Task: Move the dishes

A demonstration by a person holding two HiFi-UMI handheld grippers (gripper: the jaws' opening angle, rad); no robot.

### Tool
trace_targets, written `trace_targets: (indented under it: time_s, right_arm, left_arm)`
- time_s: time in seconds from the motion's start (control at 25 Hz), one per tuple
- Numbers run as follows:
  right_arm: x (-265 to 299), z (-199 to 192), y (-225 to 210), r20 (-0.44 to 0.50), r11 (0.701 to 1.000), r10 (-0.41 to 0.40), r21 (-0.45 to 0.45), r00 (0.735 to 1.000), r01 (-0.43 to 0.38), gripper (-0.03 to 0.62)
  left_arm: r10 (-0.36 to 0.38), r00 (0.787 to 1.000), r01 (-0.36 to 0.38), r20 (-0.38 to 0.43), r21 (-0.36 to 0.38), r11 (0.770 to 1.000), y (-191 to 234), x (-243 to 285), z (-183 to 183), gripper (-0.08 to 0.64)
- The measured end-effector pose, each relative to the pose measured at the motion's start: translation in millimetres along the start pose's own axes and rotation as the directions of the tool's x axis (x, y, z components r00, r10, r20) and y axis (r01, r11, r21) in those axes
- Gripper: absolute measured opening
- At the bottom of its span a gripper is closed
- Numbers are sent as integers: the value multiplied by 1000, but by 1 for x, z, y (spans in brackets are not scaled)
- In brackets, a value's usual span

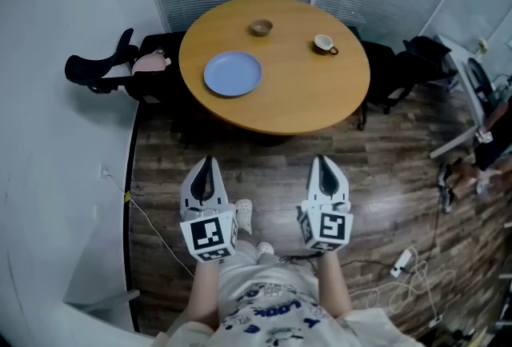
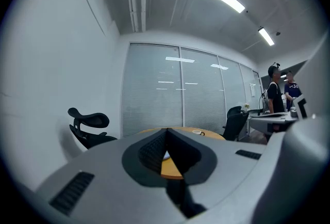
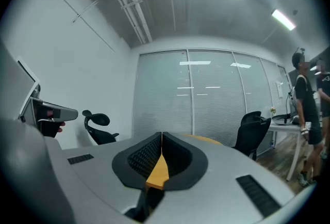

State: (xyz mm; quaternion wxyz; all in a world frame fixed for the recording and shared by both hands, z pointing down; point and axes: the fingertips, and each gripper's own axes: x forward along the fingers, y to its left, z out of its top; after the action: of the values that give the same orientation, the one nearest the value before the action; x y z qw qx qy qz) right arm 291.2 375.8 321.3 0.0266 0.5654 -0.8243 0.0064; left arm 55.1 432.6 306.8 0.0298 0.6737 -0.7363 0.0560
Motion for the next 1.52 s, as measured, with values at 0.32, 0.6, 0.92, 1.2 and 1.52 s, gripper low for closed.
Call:
trace_targets:
  time_s: [0.32, 0.6, 0.92, 1.2, 1.52]
  right_arm:
    - [49, -10, 1, -16, 1000, 10, 4, 1000, -10, 5]
    - [123, -10, 4, -27, 1000, -12, 1, 1000, 12, 5]
    - [217, -5, 17, -47, 999, -40, -15, 998, 39, 5]
    - [276, -15, 28, -71, 998, -61, 19, 996, 63, 5]
    - [318, -26, 31, -119, 997, -68, 26, 991, 72, 6]
  left_arm:
    - [10, 1000, -10, -19, -11, 1000, 15, 45, -8, 2]
    - [-9, 1000, 8, -29, -18, 1000, 40, 117, -10, 2]
    - [-39, 998, 38, -58, -29, 999, 85, 209, -6, 2]
    - [-57, 994, 54, -88, -35, 998, 115, 266, -12, 2]
    - [-64, 989, 57, -131, -55, 997, 131, 305, -25, 2]
